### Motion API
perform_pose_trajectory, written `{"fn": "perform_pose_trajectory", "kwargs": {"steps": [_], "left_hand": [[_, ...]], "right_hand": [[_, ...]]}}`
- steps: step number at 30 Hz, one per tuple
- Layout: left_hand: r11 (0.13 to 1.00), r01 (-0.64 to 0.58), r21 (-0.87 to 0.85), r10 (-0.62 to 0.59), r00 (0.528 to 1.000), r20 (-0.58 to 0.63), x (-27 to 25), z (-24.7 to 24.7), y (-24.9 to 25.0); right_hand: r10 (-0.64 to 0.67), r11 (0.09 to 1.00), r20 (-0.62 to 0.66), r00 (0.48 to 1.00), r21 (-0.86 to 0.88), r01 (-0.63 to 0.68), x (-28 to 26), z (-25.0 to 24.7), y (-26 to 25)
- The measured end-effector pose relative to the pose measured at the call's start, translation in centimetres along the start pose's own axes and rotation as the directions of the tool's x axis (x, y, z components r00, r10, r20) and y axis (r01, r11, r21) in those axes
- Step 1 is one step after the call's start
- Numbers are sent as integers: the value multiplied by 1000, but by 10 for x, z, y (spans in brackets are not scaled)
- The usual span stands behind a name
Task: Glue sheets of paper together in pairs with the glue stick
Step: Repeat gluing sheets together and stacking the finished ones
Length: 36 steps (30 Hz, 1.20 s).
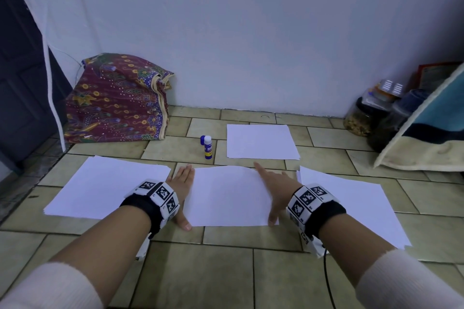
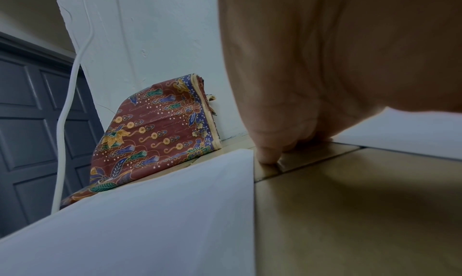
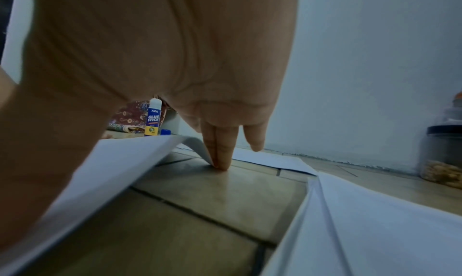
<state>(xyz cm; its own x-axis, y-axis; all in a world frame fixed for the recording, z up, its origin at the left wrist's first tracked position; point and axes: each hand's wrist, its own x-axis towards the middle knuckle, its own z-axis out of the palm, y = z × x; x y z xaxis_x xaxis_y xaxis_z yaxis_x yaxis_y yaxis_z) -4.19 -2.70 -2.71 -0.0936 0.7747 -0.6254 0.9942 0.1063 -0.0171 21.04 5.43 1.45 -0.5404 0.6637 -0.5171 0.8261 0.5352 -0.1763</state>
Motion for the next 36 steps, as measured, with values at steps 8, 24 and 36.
{"fn": "perform_pose_trajectory", "kwargs": {"steps": [8, 24, 36], "left_hand": [[1000, -1, 10, 1, 1000, 2, -2, -1, 0], [1000, -29, -3, 29, 999, -21, 2, 2, -2], [986, 160, -38, -163, 980, -115, 13, 12, 24]], "right_hand": [[-52, 679, -135, 989, 722, 134, -3, 6, 25], [139, 528, -233, 962, 840, 128, -6, 39, 16], [263, 528, -528, 807, 779, 338, -34, -18, 70]]}}
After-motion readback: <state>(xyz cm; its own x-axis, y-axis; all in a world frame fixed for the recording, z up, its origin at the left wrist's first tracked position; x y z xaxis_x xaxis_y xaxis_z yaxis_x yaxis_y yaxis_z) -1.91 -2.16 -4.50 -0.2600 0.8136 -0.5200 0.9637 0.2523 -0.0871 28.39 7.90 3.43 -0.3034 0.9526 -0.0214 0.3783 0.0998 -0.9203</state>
